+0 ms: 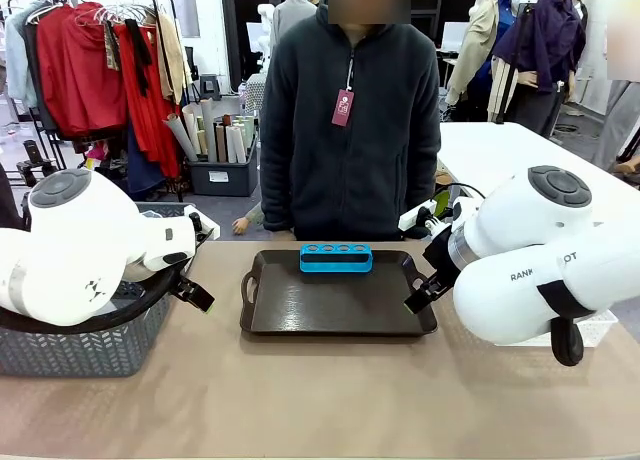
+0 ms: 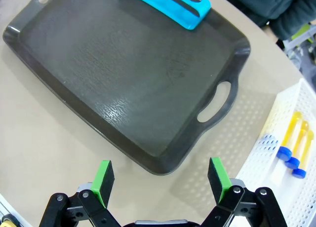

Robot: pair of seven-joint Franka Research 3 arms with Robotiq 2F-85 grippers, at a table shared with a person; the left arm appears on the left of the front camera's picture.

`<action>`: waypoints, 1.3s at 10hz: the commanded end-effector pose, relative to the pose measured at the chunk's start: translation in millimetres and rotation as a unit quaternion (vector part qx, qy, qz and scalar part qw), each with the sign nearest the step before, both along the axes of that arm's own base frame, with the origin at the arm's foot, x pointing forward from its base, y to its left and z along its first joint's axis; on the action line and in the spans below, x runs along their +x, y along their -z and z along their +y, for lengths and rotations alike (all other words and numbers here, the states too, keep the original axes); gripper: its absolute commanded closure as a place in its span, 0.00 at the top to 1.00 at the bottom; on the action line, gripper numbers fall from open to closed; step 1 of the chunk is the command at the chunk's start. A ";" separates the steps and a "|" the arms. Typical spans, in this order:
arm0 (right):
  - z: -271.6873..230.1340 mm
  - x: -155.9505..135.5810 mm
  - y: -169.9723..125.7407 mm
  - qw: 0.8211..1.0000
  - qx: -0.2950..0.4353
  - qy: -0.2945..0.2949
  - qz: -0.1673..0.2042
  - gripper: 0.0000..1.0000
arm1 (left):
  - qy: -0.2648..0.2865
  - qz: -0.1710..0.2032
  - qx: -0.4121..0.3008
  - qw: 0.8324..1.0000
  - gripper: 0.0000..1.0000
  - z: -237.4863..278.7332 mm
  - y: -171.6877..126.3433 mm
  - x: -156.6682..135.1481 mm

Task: Prepare the laboratory tools.
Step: Pick up one Small flask and place it on the Handle tray.

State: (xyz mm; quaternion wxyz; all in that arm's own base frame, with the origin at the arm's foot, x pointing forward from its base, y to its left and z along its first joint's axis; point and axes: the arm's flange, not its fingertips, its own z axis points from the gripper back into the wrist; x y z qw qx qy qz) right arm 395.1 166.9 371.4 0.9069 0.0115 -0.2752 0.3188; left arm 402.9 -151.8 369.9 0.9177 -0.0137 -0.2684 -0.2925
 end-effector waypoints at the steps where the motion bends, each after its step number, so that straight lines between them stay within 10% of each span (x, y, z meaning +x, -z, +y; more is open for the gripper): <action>1: -0.1 0.0 0.0 1.000 0.000 0.000 0.000 1.00 | 0.000 0.000 0.000 1.000 1.00 0.2 -0.1 0.0; 13: 22.9 -11.9 -37.3 0.993 0.077 -0.048 0.074 1.00 | 0.095 0.087 -0.020 0.991 1.00 -28.1 -51.6 -9.0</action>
